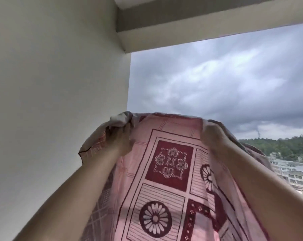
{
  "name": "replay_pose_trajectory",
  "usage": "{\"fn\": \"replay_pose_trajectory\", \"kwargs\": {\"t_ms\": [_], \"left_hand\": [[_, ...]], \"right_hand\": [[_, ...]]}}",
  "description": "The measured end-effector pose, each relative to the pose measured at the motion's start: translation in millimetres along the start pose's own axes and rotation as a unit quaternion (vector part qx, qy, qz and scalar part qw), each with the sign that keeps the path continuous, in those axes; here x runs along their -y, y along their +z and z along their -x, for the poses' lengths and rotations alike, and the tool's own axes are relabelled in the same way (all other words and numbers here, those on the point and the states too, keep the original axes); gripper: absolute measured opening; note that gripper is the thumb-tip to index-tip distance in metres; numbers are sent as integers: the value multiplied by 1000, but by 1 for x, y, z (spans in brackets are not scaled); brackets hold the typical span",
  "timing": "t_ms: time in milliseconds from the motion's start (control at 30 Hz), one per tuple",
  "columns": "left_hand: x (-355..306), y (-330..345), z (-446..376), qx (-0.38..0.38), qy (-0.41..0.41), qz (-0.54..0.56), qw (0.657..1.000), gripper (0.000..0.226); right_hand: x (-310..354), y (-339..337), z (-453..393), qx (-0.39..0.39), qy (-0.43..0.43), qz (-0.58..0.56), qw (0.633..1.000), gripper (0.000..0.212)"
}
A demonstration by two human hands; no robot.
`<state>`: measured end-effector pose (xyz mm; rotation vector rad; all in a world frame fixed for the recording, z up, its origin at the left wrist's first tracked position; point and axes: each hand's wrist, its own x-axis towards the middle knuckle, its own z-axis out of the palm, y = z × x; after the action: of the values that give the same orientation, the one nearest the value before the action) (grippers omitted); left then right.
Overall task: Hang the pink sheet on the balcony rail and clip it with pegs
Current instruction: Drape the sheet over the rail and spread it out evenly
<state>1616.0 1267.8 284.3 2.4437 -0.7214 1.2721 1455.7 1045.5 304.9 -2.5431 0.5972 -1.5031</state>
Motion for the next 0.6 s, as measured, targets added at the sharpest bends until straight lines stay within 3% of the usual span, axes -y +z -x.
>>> {"fn": "replay_pose_trajectory", "kwargs": {"t_ms": [67,133,200,267,300,367,433,500,600], "left_hand": [[3,22,-1,96,6,-11,995,81],[7,48,15,282,11,-30,959,83],[9,70,41,499,3,-41,866,66],[11,78,64,602,-6,-30,798,44],[9,73,71,610,-15,-13,792,38],[8,62,79,512,10,35,858,34],[4,41,88,348,13,91,933,34],[7,19,106,243,11,123,962,33],[19,7,151,145,55,97,983,55]], "right_hand": [[-7,25,4,158,-22,35,987,56],[-27,51,22,329,-23,153,931,69],[-43,73,48,497,14,191,846,56],[-45,83,70,595,22,194,780,39],[-45,85,76,616,20,189,764,31],[-34,76,90,626,7,105,773,25],[-24,60,95,542,-80,27,836,35],[-16,44,104,418,-151,-55,894,37],[-12,22,126,355,-204,-93,907,38]]}}
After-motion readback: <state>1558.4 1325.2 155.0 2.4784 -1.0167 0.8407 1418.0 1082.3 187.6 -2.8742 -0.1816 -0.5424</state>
